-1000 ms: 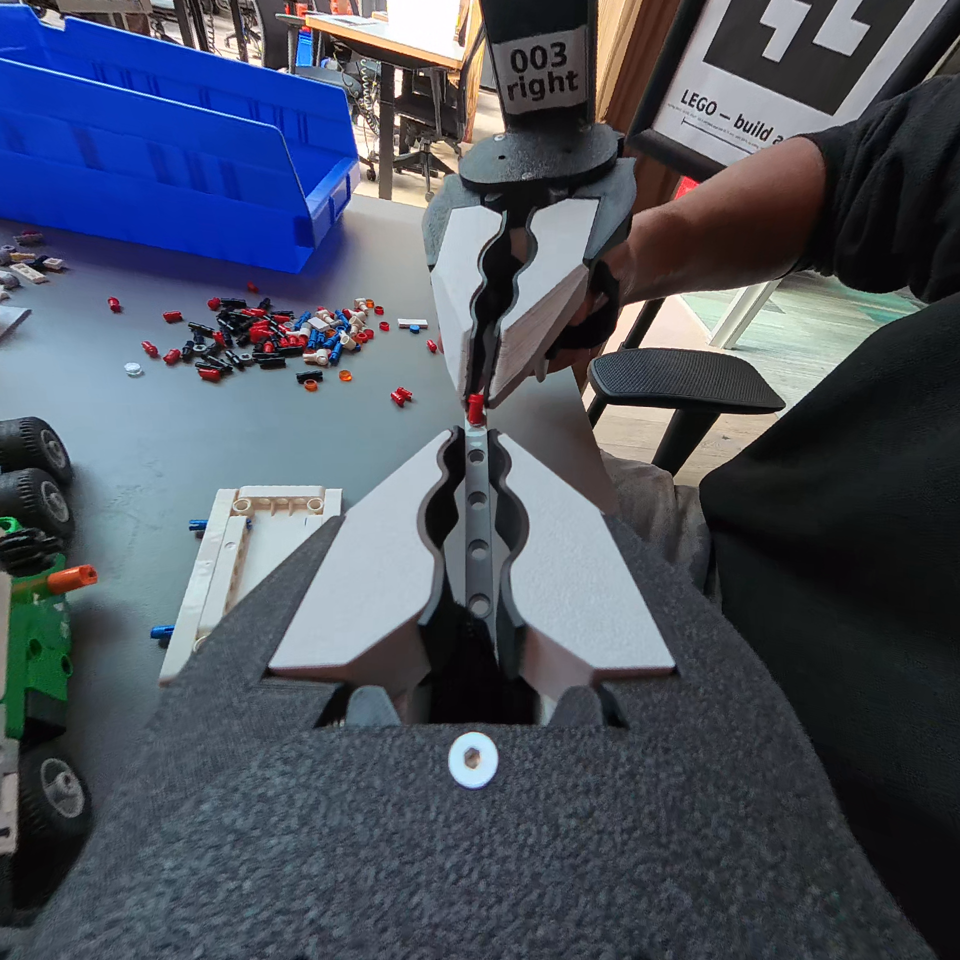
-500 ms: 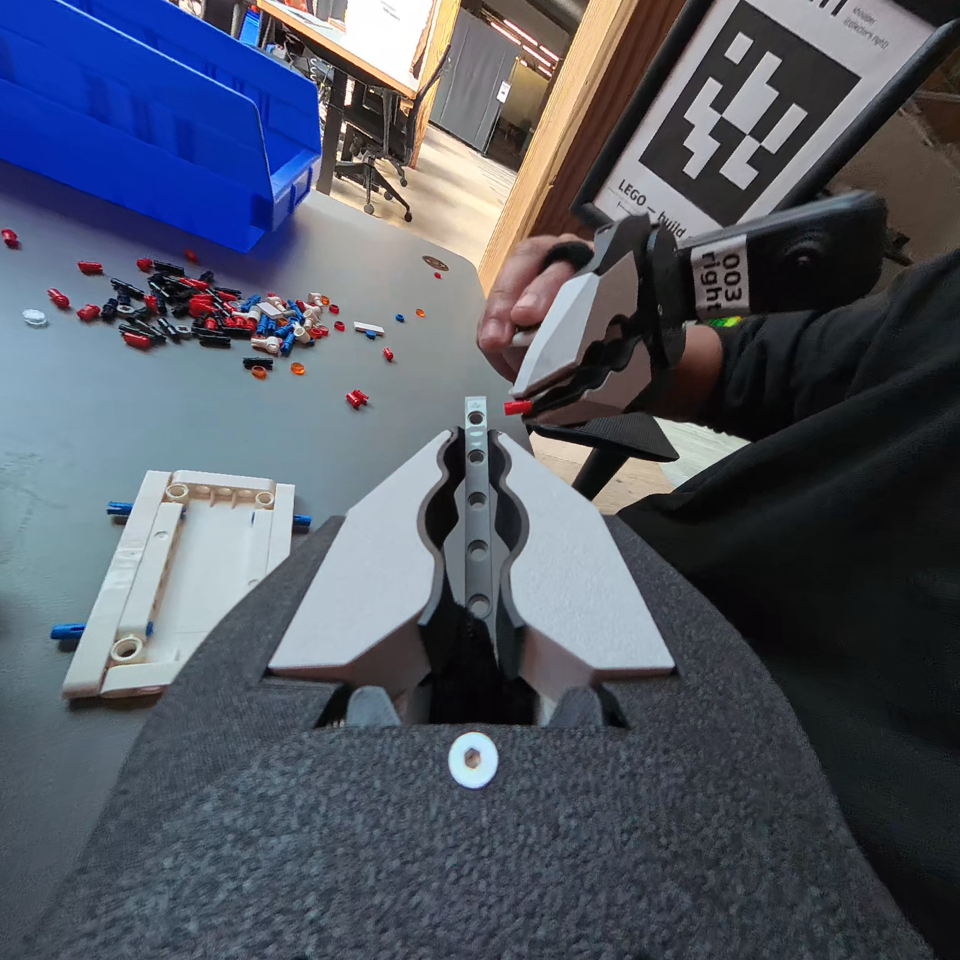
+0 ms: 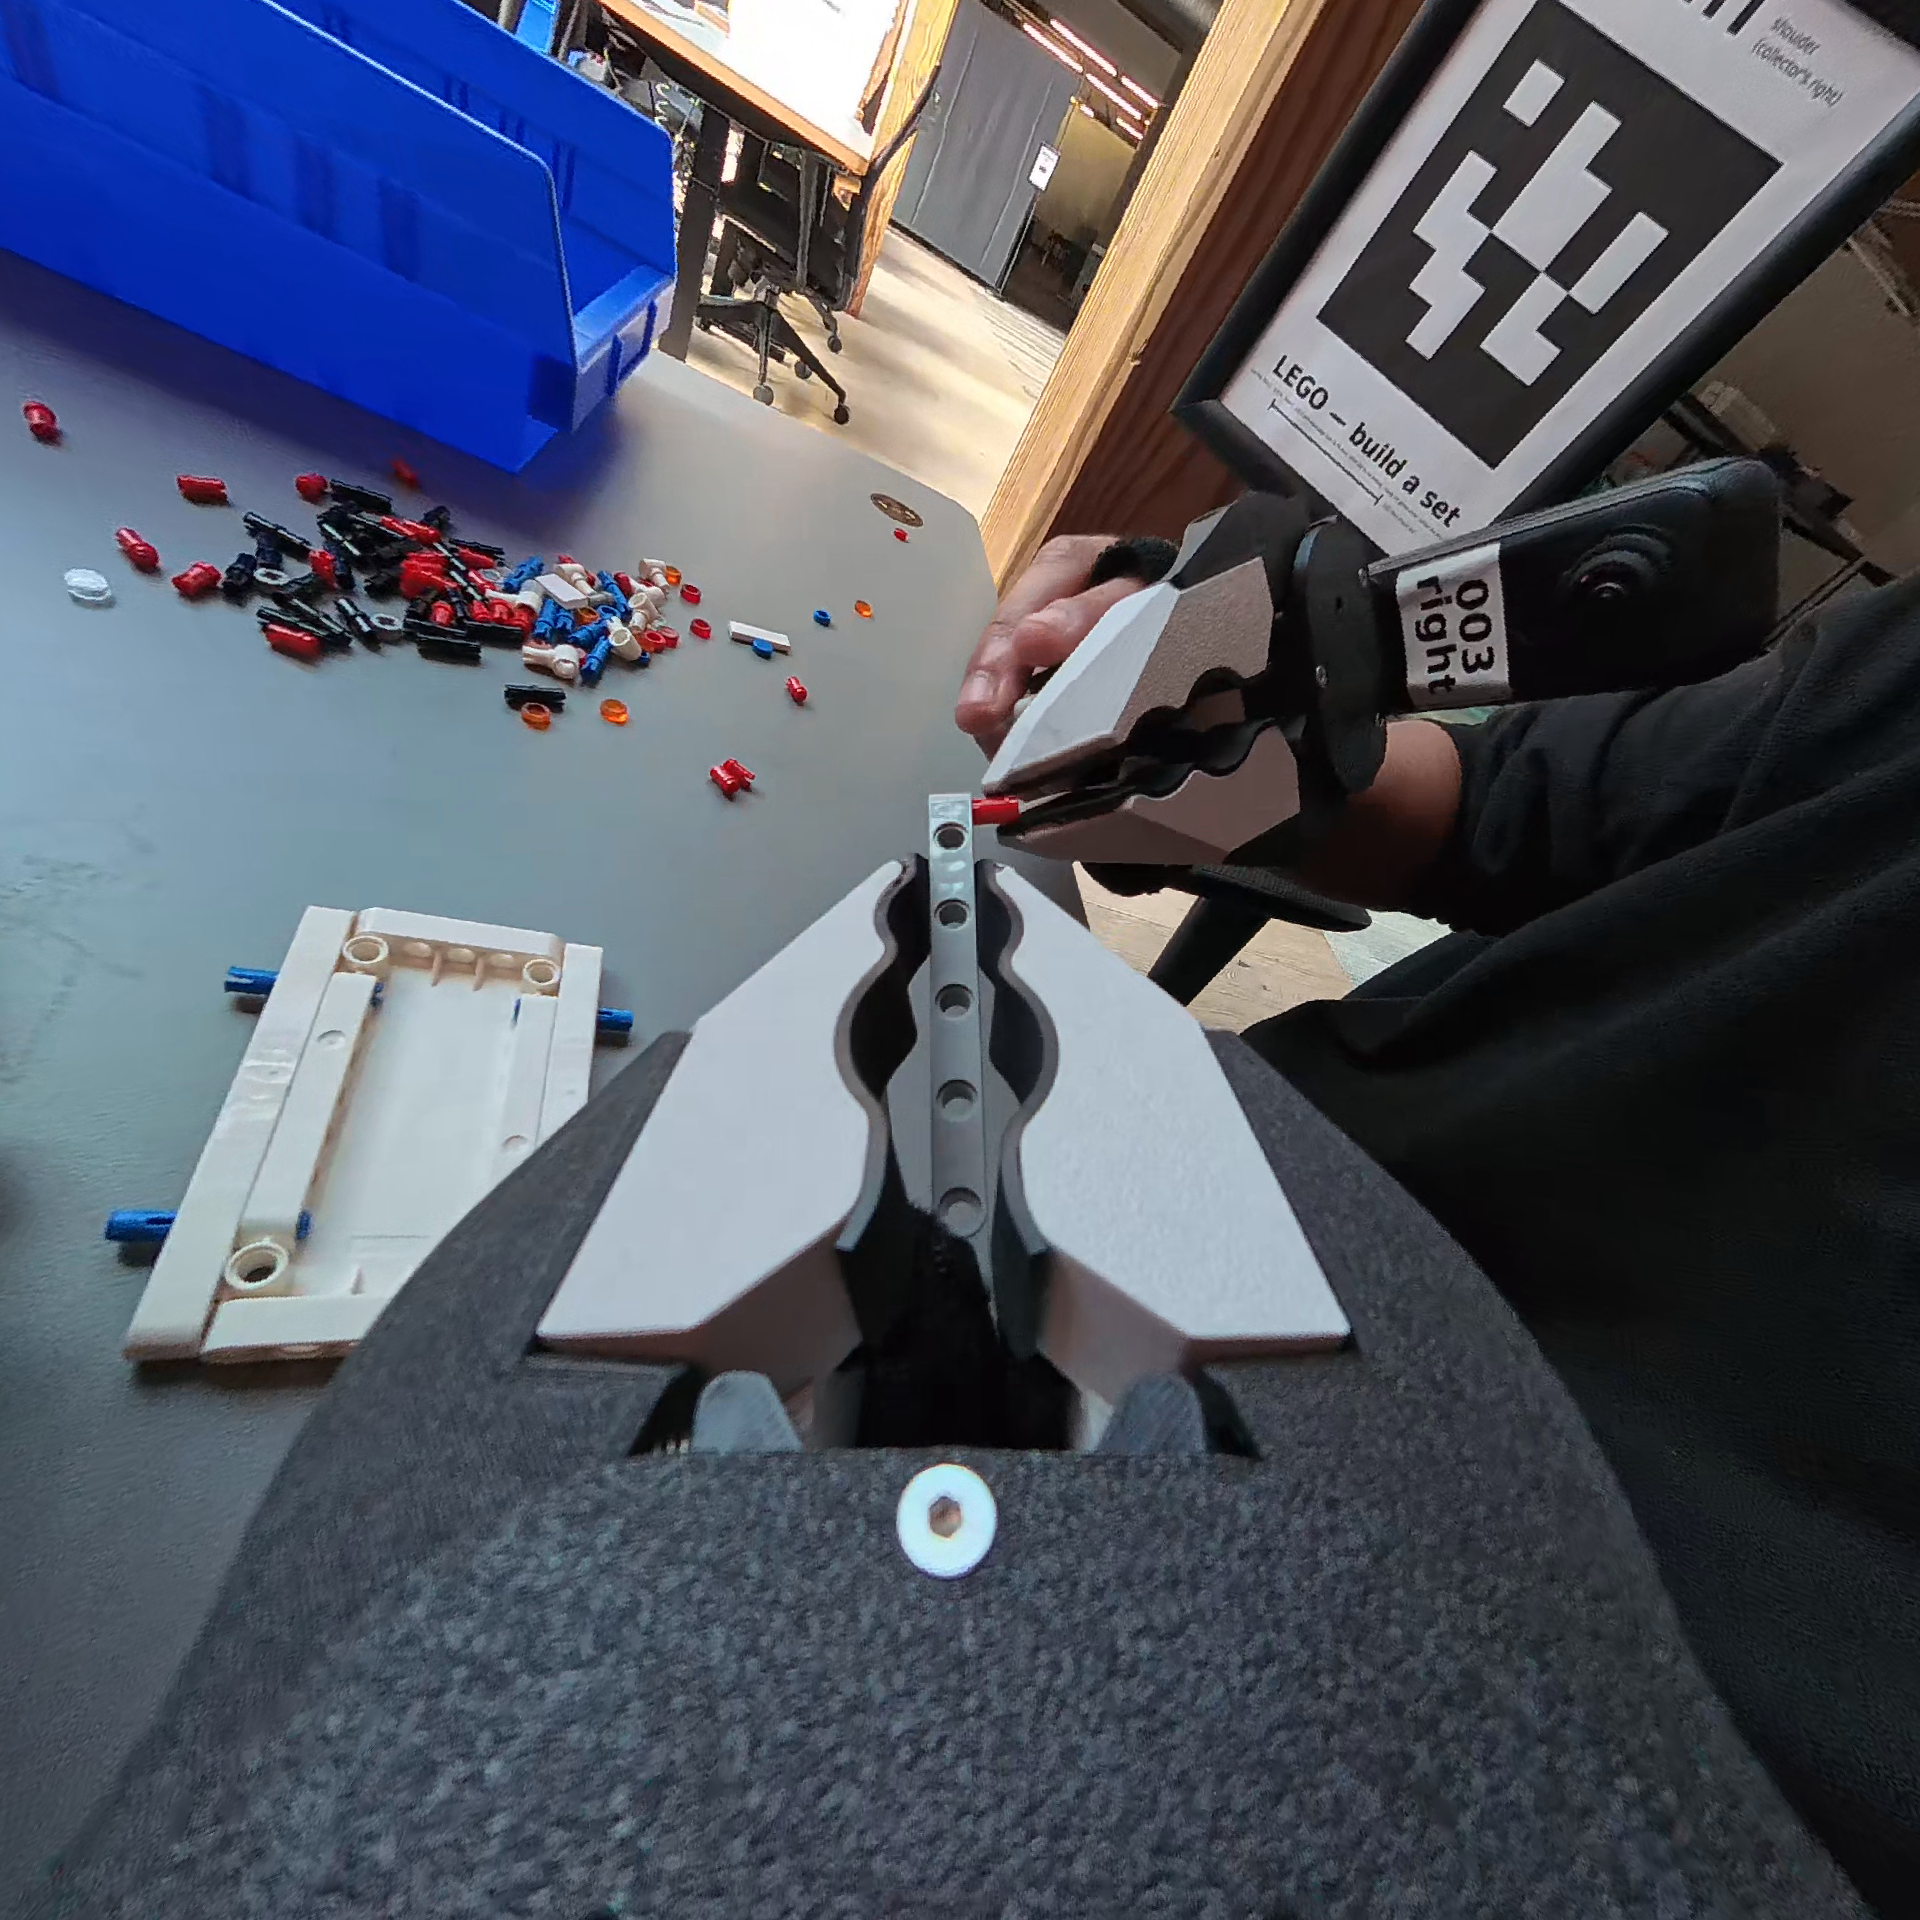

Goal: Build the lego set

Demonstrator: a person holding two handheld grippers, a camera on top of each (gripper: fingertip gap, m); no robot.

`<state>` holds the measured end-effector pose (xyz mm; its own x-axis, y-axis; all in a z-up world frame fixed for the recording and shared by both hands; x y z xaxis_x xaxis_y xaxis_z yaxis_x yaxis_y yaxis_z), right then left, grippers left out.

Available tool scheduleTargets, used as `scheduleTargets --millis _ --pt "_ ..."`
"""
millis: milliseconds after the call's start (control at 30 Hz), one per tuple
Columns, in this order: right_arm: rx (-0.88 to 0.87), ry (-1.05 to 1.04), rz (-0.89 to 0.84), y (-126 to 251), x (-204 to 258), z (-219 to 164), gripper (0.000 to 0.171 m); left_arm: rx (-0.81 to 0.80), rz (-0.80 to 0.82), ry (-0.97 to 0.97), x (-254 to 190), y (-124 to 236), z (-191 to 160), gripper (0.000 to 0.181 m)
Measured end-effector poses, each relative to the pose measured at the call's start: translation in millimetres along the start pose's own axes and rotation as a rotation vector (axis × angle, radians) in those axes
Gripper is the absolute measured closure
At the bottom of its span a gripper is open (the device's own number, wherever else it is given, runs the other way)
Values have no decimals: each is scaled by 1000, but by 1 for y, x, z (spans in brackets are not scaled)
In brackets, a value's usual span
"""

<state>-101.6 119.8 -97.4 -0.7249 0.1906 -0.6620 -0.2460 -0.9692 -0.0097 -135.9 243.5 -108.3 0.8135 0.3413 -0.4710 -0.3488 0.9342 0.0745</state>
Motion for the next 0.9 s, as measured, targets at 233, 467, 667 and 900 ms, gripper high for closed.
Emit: scheduleTargets --millis 233,467,667,900 --pt "48 -58 -46 -5 3 -4 168 -1 54 -5 3 2 0 175" --pt "149 -150 -86 -11 12 -13 168 162 321 -236 4 -3 -7 175" --pt "248 -150 -78 -18 17 -17 168 258 423 -332 6 -5 -13 175" --pt "323 -187 -46 -19 15 -14 168 249 392 -283 9 -4 -13 175"
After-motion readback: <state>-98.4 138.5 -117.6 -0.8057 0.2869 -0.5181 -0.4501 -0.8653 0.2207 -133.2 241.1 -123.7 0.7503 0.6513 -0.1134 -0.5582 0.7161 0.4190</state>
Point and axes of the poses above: each gripper's, where its closed fingertips meet, y back along the fingers, z out of its top, x = y × z across the jaws, the point moved 7 cm from there along y, back along the fingers, and after that the axes turned 14 degrees about -z, right-handed, at the moved point
